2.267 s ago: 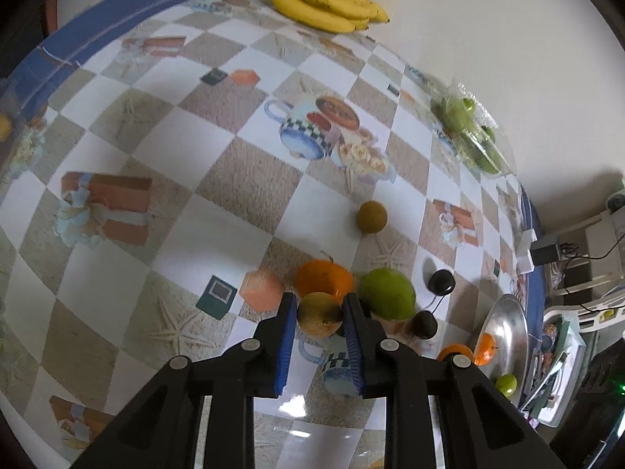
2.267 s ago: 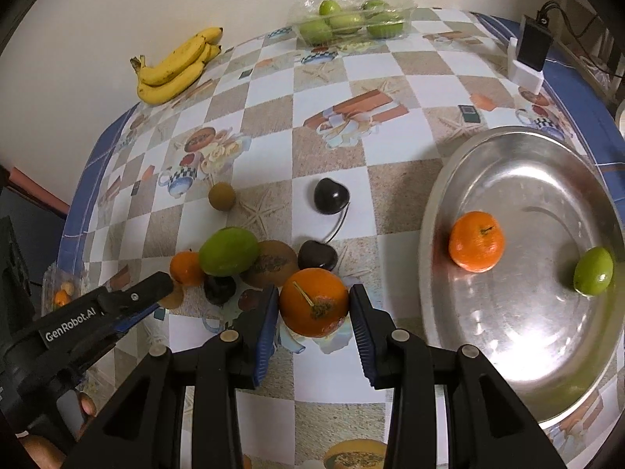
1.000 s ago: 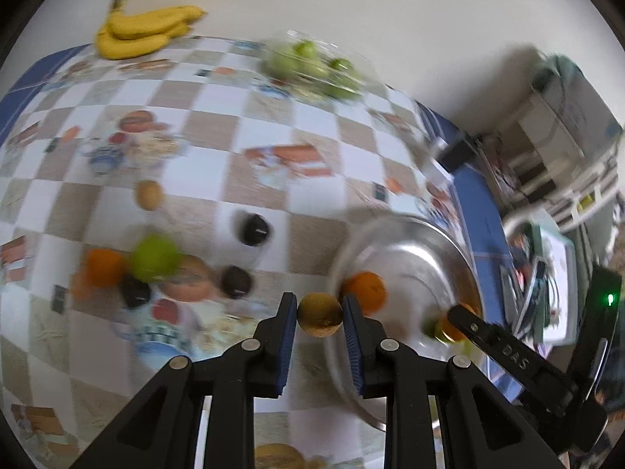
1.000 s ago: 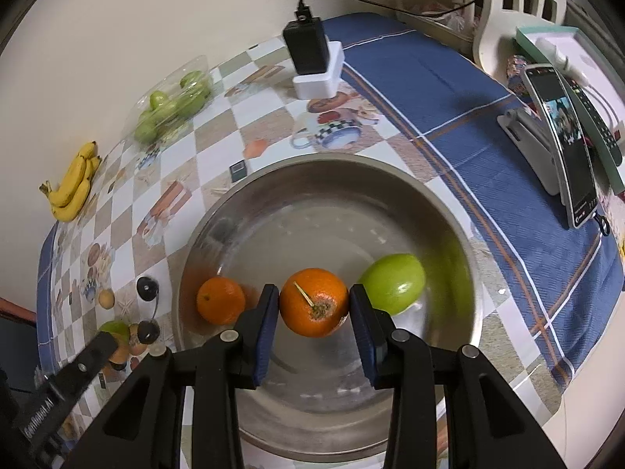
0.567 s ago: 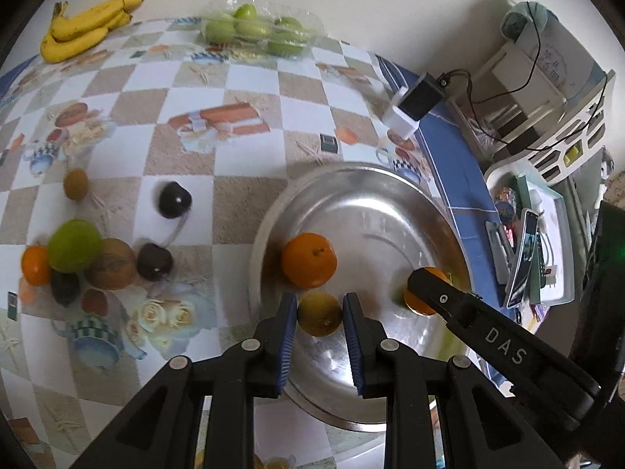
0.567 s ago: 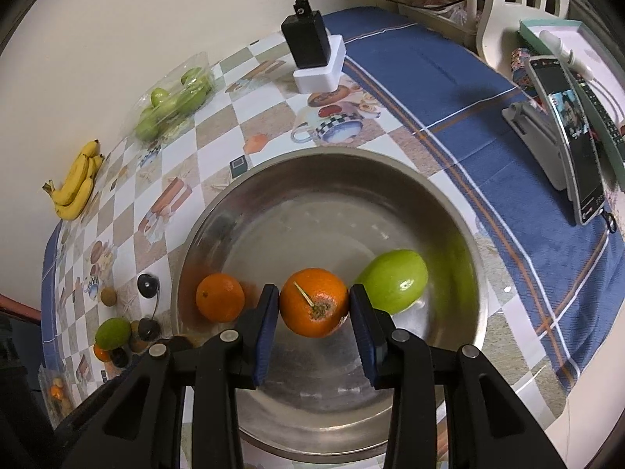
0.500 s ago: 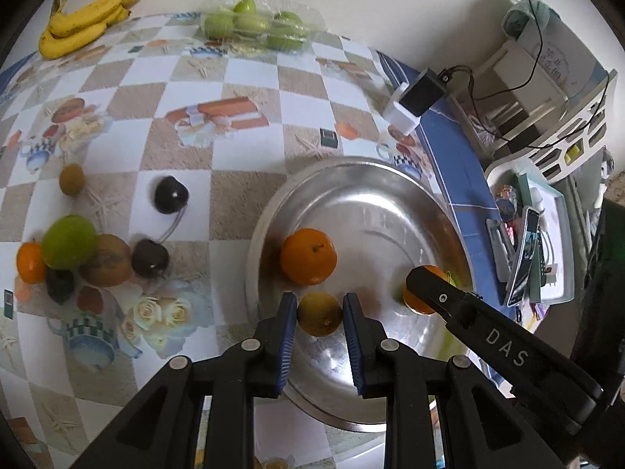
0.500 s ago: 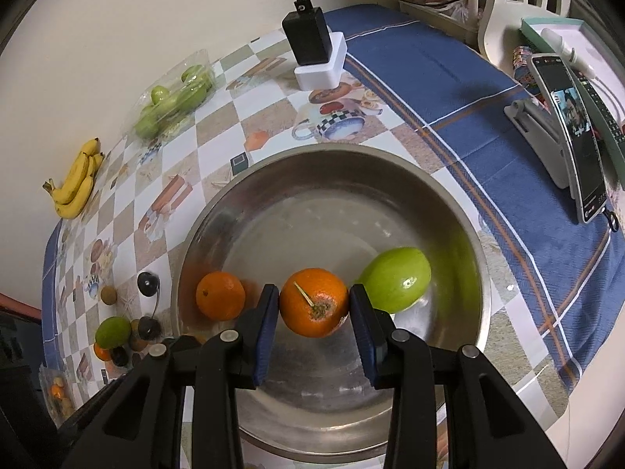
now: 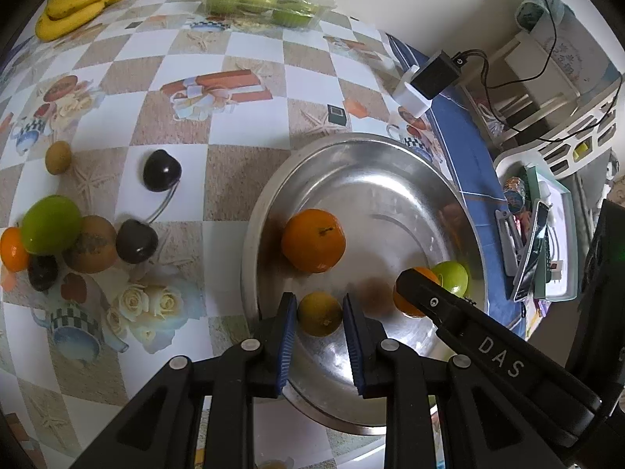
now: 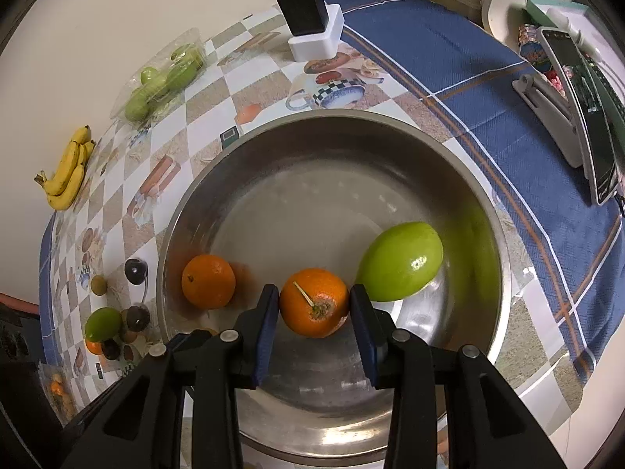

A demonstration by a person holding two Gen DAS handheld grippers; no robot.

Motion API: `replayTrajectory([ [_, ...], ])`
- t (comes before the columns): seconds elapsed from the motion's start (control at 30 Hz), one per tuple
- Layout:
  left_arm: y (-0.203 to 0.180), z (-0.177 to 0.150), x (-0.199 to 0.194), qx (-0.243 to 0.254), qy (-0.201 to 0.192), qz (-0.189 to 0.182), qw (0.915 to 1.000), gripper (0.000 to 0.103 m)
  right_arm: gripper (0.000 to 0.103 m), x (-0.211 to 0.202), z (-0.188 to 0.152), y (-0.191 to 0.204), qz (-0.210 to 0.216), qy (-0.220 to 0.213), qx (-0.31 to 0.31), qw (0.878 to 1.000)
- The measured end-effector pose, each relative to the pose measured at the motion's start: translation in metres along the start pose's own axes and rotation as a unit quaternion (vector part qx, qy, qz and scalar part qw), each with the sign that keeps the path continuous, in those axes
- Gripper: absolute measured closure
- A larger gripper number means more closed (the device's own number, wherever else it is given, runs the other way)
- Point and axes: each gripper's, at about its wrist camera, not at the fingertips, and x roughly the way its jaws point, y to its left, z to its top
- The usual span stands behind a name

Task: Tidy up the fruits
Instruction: 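Carry the yellow fruit and orange into the steel bowl with both tools, then open both tools to release the fruits in the bowl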

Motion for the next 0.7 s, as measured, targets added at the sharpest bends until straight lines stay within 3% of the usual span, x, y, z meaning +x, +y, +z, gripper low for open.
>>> replayTrajectory([
  [0.5, 0.001, 0.002, -0.005, -0.002, -0.006, -0.003, 1.0, 0.075, 0.062, -0.008, 0.002, 0.0, 0.009, -0.015, 0.003, 1.0],
  [0.7, 0.0, 0.003, -0.014, 0.0, -0.019, -0.005, 0.9998, 0.062, 0.062, -0.02, 0.005, 0.0, 0.019, -0.037, 0.004, 0.999],
])
